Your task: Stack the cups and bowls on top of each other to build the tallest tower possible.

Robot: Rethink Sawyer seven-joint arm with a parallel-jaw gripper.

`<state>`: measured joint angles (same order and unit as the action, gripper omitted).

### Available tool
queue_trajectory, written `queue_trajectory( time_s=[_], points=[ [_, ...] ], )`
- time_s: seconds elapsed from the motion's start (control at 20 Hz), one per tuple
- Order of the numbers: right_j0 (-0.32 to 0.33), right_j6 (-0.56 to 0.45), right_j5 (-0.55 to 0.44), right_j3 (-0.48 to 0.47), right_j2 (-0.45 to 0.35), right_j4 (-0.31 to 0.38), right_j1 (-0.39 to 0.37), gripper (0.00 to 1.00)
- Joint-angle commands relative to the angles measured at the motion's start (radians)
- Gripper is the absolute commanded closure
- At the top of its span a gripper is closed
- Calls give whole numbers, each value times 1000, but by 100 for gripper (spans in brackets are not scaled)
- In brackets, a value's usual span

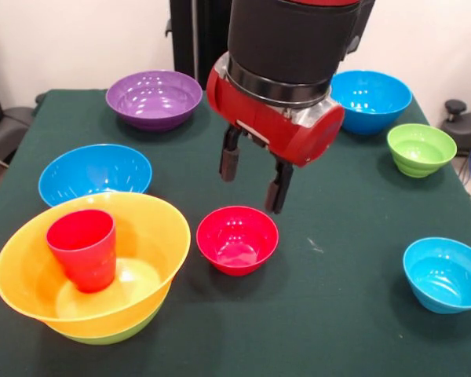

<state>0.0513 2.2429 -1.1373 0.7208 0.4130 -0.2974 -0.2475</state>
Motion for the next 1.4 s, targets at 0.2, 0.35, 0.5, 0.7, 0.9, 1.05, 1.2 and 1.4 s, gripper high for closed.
queue_trajectory(
  time_s=[0.2,0.35,0.5,0.7,0.9,1.05,1.2,1.4],
  points=[
    [6,193,119,100,-101,-13,83,0],
    [6,203,155,83,-97,-14,105,0],
    [8,213,191,76,-112,-31,125,0],
    [14,203,225,80,-131,-51,137,0],
    [21,180,215,69,-146,-71,152,0],
    [34,151,182,56,-176,-98,163,0],
    [40,135,155,60,-190,-117,160,0],
    [40,113,101,55,-182,-118,155,0]
  ],
)
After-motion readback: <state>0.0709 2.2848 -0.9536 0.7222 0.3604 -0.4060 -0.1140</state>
